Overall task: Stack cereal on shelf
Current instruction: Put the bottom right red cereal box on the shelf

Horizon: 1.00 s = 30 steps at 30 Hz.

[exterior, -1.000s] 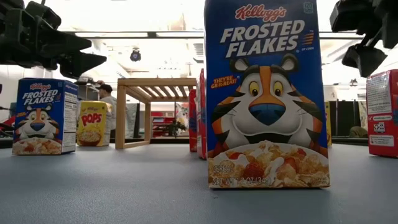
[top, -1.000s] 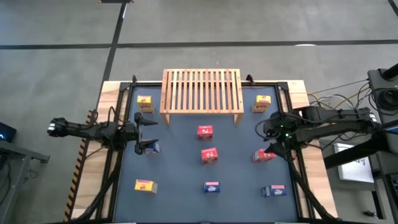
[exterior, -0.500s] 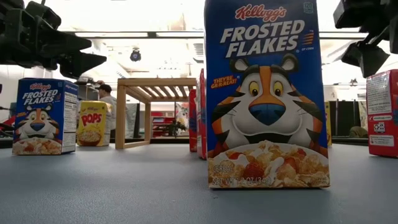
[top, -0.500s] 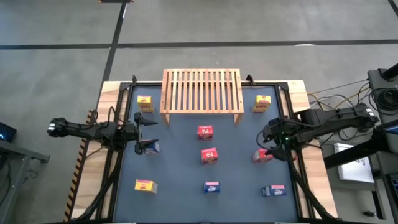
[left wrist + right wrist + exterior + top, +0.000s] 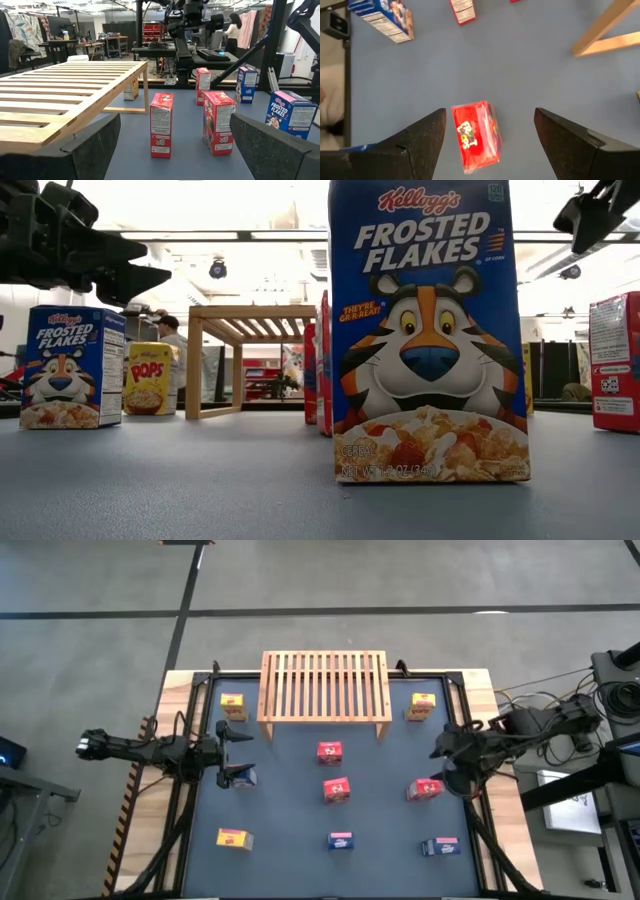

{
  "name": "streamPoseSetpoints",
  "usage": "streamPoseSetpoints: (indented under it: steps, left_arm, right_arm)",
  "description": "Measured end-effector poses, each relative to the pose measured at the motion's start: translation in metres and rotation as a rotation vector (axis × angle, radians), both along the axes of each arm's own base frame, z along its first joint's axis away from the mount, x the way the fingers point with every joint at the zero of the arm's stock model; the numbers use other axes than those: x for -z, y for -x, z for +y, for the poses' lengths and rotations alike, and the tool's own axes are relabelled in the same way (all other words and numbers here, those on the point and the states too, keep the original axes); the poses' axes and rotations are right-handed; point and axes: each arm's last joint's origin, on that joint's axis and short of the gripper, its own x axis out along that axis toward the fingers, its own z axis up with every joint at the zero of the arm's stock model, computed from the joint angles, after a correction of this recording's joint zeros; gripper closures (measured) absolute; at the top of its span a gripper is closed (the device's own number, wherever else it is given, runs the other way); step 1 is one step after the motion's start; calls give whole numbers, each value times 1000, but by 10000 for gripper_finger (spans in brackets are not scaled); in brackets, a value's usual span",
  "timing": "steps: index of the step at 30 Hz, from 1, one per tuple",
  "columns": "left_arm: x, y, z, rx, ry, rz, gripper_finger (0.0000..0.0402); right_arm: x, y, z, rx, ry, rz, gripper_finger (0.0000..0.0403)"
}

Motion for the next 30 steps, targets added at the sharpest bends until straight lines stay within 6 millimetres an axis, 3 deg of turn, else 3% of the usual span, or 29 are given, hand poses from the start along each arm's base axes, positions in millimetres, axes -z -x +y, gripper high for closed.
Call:
streamPoseSetpoints:
  steps: [7,21,30]
  left_arm:
    - [0,0,0,0,0,0,43]
    - [0,0,0,0,0,0,43]
    - [0,0,0,0,0,0,43]
  right_arm:
    - [23,1,13,16,41,18,113]
    - [40,1,42,-9,19,151,113]
    - [42,-2,44,-48,58,161,113]
